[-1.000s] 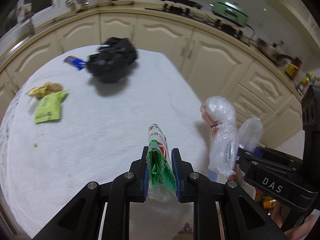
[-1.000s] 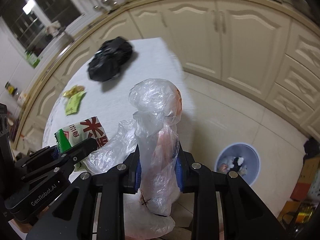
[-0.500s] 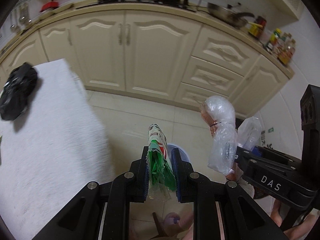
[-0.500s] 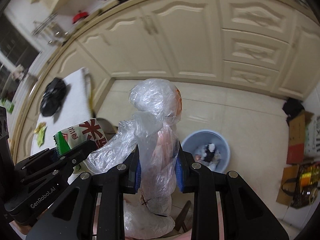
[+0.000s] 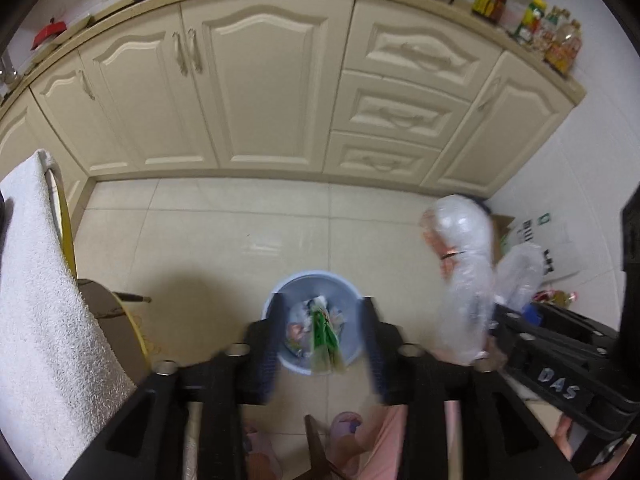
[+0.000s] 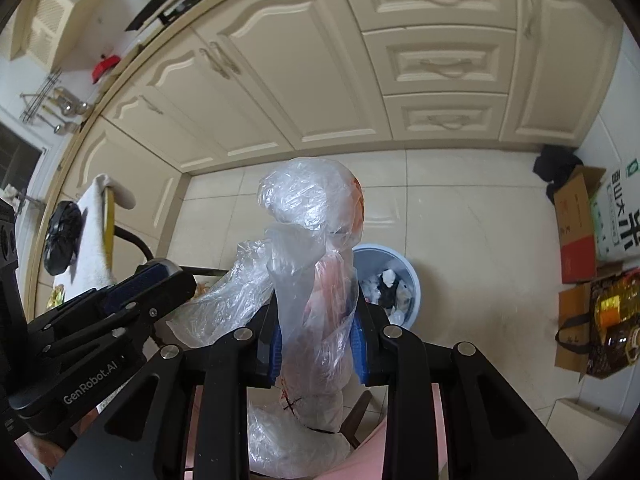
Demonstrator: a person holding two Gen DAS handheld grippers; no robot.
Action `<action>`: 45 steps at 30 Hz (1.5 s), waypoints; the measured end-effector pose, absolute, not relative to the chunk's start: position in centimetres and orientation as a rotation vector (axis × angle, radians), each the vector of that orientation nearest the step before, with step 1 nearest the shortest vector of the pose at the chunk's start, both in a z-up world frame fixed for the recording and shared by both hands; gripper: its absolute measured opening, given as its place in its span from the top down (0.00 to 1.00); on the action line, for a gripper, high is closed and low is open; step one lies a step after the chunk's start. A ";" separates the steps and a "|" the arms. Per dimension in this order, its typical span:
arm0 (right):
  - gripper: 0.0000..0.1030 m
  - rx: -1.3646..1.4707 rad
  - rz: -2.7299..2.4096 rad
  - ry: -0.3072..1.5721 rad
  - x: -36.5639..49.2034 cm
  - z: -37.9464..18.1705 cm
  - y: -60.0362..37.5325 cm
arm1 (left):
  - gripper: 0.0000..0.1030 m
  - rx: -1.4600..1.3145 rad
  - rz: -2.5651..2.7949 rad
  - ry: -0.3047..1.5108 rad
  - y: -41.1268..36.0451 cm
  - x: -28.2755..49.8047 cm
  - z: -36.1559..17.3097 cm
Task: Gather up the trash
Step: 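Open both grippers to drop the wrapper and sausage into the bucket, then move both open tools back over the table toward the remaining trash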
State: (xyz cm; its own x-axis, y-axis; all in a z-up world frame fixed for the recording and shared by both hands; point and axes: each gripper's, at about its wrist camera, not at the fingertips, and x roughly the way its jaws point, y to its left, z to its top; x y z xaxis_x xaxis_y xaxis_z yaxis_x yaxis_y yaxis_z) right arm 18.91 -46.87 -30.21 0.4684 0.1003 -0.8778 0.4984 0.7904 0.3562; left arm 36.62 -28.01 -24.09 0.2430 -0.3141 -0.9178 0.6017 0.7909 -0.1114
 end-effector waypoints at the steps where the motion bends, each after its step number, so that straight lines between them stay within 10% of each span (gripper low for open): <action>1: 0.74 0.649 -0.268 1.077 18.9 -30.5 -47.1 | 0.45 0.292 -0.619 1.176 -28.0 37.1 -24.6; 14: 0.66 0.632 -0.276 1.090 21.3 -30.7 -45.6 | 0.32 0.294 -0.489 1.219 -28.5 39.6 -26.7; 16: 0.32 0.646 -0.270 1.083 21.6 -30.2 -45.2 | 0.32 0.275 -0.482 1.215 -28.0 39.5 -26.4; 18: 0.19 0.631 -0.279 1.069 21.6 -29.6 -44.7 | 0.31 0.253 -0.479 1.216 -27.4 39.2 -26.1; 45: 0.01 0.472 -0.284 1.039 19.3 -23.8 -37.6 | 0.22 0.127 -0.444 1.083 -13.9 30.3 -17.5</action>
State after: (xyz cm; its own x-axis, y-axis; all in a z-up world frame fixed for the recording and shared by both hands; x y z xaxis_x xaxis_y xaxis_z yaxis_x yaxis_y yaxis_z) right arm 19.33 -37.63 -23.79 0.4836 -0.0047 -0.8753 0.4408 0.8652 0.2389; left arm 30.30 -13.86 -17.52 0.3907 -0.2874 -0.8745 0.4097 0.9050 -0.1144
